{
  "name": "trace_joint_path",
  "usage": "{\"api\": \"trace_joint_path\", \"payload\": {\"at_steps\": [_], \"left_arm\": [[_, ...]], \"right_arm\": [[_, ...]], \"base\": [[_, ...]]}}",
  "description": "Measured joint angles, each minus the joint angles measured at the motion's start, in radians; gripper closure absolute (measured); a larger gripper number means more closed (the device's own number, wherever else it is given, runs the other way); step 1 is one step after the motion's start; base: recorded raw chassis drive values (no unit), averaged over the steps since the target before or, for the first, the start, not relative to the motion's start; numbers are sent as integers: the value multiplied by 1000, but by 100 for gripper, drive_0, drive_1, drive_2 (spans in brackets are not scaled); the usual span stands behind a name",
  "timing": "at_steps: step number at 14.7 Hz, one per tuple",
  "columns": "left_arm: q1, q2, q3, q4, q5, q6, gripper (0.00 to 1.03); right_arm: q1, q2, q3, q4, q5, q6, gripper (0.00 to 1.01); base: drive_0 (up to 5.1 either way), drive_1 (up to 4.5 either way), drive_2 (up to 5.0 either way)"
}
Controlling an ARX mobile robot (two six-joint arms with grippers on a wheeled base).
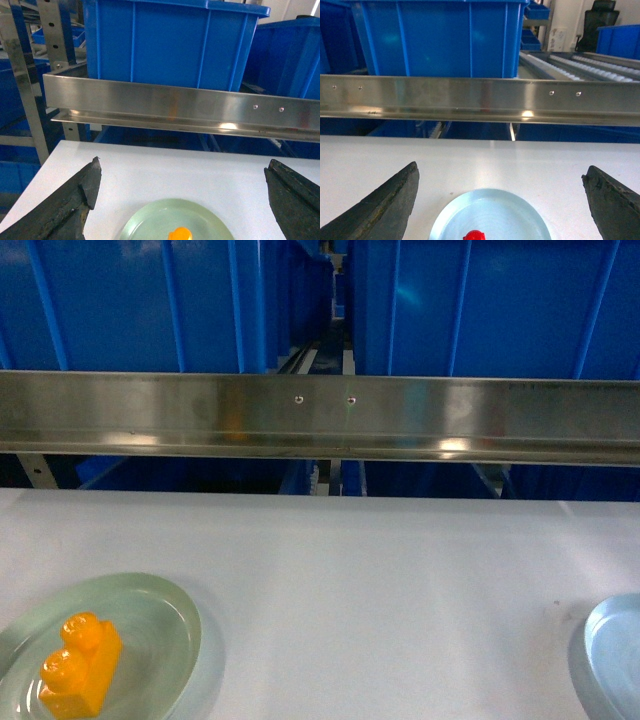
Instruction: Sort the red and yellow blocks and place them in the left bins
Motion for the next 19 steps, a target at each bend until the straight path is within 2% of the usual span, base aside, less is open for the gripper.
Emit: {"api": "trace_joint_path", "payload": {"at_steps": [1, 2, 3, 4, 5, 7, 10, 13, 16, 17, 18, 19], "left_arm": [[34, 114, 33, 86, 38, -10, 5], [56, 252, 75, 175, 71, -22, 5], [63, 484, 132, 291, 101, -27, 5], [30, 774, 230, 363, 100, -44, 5], [-3, 885, 254, 399, 79, -42, 5], [-13, 919, 254, 394, 60, -35, 5], [-13, 913, 255, 401, 57, -26, 5], [-13, 913, 255, 401, 57, -25, 5], [-13, 913, 255, 401, 57, -25, 5], [-13, 913, 255, 401, 57, -25, 5], [-13, 913, 255, 401, 57, -25, 5], [-13, 913, 255, 401, 57, -25, 5]], "right_arm": [[43, 134, 27, 73, 11, -12, 3], [87, 264, 87, 117, 21, -37, 3], [146, 455, 169, 201, 39, -73, 3], [200, 727, 290, 251, 87, -102, 3], [241, 849, 338, 244, 84, -136, 3], [274, 956, 361, 222, 89, -177, 3], [290, 1088, 354, 277, 91, -240, 3], [290, 1212, 336, 341, 95, -281, 3], [288, 1325, 333, 369, 96, -305, 3], [280, 1382, 325, 417, 97, -322, 3], [233, 1518, 327, 502, 106, -344, 3], [218, 1550, 338, 512, 103, -347, 3]], "base": [[0, 0, 0], [0, 0, 0], [0, 0, 0], [0, 0, 0], [0, 0, 0], [0, 0, 0], [0, 0, 0], [0, 0, 0], [0, 0, 0], [0, 0, 0], [0, 0, 0], [0, 0, 0]]}}
